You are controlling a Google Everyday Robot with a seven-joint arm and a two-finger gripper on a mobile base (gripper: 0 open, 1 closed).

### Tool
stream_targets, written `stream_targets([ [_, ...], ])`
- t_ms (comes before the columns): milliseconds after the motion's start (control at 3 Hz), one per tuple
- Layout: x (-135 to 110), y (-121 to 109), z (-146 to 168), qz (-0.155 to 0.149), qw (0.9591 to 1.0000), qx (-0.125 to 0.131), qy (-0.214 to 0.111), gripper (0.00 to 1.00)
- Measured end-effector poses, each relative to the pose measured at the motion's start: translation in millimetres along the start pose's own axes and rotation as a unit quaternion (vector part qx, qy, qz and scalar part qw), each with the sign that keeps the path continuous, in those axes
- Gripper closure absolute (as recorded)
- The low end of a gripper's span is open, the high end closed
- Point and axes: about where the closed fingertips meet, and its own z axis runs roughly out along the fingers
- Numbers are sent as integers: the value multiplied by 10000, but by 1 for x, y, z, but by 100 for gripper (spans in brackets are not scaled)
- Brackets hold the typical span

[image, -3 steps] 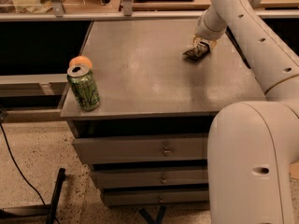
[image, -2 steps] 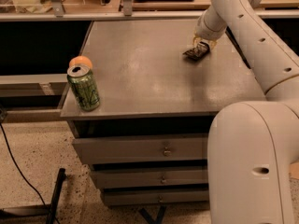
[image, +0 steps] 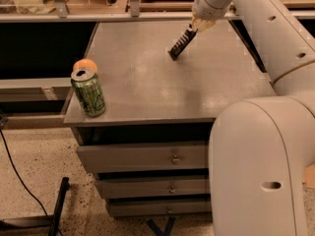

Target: Move rxbar chocolate near green can

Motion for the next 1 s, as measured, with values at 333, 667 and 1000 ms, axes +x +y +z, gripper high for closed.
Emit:
stream_targets([
  [333,6,-14,-12,-191,9998,-98,12,35],
  [667,8,-19,-17,-255,9995,-206,32,36],
  [1000,10,-23,-20,-271,9994,-223,50,60],
])
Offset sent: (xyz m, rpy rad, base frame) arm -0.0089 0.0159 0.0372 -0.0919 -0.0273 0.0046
